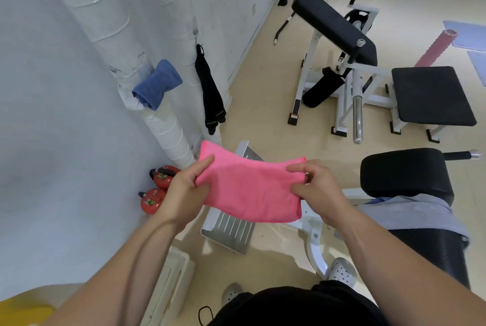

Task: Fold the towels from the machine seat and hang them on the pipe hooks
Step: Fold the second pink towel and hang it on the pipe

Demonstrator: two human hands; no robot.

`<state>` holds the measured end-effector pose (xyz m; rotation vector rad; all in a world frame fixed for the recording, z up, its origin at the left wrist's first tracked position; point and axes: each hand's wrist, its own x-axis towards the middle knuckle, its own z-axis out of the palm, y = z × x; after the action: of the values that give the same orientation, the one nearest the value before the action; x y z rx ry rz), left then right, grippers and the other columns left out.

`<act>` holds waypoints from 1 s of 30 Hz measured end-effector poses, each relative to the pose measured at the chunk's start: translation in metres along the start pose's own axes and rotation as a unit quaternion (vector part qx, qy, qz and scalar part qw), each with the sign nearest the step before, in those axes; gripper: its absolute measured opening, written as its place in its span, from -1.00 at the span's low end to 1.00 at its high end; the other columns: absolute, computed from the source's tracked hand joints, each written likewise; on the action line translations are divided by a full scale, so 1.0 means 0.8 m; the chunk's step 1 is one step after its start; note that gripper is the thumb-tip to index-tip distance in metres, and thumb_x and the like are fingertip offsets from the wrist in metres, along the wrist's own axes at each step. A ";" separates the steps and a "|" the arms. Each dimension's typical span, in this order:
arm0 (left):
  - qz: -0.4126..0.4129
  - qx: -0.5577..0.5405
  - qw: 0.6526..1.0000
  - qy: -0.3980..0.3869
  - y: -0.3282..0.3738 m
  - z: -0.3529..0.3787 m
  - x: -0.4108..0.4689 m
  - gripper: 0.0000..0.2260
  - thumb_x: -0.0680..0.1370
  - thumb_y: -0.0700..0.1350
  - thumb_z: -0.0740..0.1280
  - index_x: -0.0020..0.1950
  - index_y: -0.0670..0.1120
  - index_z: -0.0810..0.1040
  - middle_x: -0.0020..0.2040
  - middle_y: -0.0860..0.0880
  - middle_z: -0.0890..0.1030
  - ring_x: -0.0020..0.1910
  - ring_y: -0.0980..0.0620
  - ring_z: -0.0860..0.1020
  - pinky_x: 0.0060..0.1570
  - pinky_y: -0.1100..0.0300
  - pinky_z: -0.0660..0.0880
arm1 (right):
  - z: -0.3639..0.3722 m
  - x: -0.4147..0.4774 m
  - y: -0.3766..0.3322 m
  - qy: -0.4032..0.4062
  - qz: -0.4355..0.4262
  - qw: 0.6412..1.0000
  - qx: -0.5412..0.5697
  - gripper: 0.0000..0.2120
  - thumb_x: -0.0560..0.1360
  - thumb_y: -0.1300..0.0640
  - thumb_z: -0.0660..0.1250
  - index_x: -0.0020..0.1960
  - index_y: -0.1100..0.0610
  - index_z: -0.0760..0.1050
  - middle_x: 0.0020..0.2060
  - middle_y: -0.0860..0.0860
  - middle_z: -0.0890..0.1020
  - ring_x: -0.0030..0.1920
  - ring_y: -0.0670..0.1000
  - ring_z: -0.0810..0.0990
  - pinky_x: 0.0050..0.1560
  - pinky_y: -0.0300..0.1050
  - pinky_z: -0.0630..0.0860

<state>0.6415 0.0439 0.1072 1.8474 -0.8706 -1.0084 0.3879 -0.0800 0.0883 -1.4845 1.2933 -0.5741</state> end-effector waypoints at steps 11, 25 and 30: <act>0.103 -0.016 0.992 -0.064 0.039 0.060 -0.039 -0.59 0.68 -0.27 0.22 0.28 0.26 0.51 0.01 0.46 0.60 0.08 0.51 0.52 0.09 0.54 0.38 | 0.060 -0.030 -0.061 -0.031 -0.164 0.986 -0.016 -0.54 0.44 0.43 0.33 0.23 0.03 0.61 0.06 -0.04 0.45 -0.04 -0.26 0.52 0.09 -0.41 0.43; 0.096 -0.043 0.991 -0.078 0.045 0.061 -0.029 -0.36 0.52 -0.41 0.22 0.41 0.23 0.52 0.10 -0.01 0.71 0.04 -0.09 0.67 0.17 -0.14 0.59 | 0.040 -0.031 -0.069 -0.018 -0.164 0.986 -0.015 -0.40 0.43 0.23 0.38 0.38 -0.21 0.41 0.22 -0.11 0.46 0.25 -0.16 0.48 0.29 -0.23 0.39; 0.084 -0.126 0.964 -0.217 0.066 0.032 -0.017 -0.33 0.48 -0.53 0.22 0.27 0.18 0.65 0.16 -0.11 0.71 0.09 -0.13 0.66 0.12 -0.07 0.58 | -0.002 -0.020 -0.084 -0.213 -0.103 0.972 0.017 -0.27 0.51 0.18 0.47 0.52 -0.28 0.24 0.21 -0.08 0.61 0.17 -0.14 0.61 0.16 -0.27 0.52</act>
<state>0.6040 0.0253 0.1500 1.3355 -1.0785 -1.3728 0.4096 -0.0738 0.1538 -1.6171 0.7999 -0.3783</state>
